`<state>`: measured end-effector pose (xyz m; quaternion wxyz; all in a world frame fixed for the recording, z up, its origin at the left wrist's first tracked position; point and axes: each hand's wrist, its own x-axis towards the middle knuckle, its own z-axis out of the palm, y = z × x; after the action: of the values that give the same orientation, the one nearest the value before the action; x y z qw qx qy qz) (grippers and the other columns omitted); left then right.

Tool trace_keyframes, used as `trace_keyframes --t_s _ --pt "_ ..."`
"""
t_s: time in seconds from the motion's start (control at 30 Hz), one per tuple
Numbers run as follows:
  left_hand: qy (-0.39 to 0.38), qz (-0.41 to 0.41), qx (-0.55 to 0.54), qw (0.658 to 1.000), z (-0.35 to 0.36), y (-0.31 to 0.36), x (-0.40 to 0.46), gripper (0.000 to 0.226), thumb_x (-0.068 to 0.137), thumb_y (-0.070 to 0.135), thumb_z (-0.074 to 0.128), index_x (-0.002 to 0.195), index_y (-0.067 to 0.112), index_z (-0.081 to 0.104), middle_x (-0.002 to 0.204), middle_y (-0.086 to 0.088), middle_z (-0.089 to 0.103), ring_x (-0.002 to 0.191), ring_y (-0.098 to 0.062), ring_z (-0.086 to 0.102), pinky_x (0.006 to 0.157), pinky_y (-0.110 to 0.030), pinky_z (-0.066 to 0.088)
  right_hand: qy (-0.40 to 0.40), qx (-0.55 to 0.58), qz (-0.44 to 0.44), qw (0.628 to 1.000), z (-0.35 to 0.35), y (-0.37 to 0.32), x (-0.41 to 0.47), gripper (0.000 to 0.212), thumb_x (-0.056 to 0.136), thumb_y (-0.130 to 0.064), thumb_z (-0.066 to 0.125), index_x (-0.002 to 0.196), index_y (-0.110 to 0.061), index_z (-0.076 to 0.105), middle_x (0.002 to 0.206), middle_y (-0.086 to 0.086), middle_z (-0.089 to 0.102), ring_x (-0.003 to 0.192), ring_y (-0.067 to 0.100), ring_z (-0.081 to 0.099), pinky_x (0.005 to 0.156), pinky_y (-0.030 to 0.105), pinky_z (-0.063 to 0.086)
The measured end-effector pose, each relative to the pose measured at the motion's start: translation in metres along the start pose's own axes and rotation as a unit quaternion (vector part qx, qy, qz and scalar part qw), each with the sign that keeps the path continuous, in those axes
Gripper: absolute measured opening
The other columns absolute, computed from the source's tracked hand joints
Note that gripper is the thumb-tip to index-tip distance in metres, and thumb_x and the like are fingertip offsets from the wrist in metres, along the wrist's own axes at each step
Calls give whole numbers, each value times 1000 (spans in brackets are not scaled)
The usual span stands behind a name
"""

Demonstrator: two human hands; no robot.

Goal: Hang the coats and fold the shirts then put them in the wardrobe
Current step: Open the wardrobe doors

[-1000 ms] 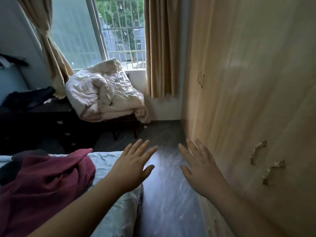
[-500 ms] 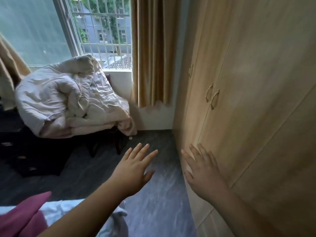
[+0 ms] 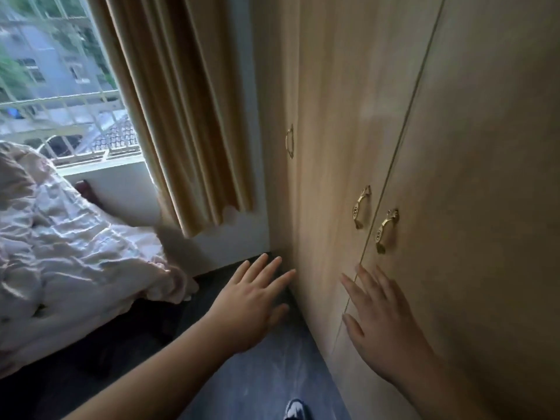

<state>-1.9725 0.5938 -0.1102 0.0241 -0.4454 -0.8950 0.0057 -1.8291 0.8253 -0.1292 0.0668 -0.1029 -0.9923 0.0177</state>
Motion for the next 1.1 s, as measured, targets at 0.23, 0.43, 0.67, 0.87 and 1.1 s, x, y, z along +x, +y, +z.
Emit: trace_keyframes --t_s 0.23,0.43,0.67,0.87,1.1 --pt "-13 103 -9 995 12 -60 127 66 93 61 21 154 39 7 164 -2 17 152 -28 9 123 -47 10 -17 3 63 998 22 3 73 64 88 -45 48 149 -27 38 159 5 29 145 31 26 113 50 32" --pt "-44 281 -50 957 28 -59 209 64 96 62 16 152 43 -6 165 1 -3 151 -24 -8 123 -50 8 -39 -20 198 979 17 -10 72 65 90 -47 42 152 -30 31 163 -1 20 151 22 10 121 39 16" --pt "-6 471 -67 880 28 -55 262 61 97 57 24 153 34 20 161 -4 26 149 -27 20 117 -51 27 42 17 432 901 1 -48 86 60 86 -32 50 145 -26 38 151 -3 37 141 20 34 114 35 33" --pt "3 525 -53 850 19 -77 276 64 94 56 24 154 33 19 161 -3 27 149 -28 20 118 -49 27 268 233 589 726 -2 -48 155 54 86 -23 60 136 -23 41 128 3 60 113 22 61 98 43 48" --pt "-3 515 -79 854 17 -105 255 66 92 58 14 154 37 9 164 1 14 152 -24 8 121 -44 14 285 286 621 672 -13 -91 169 56 90 -12 58 141 -21 38 111 -11 59 97 15 60 69 19 35"
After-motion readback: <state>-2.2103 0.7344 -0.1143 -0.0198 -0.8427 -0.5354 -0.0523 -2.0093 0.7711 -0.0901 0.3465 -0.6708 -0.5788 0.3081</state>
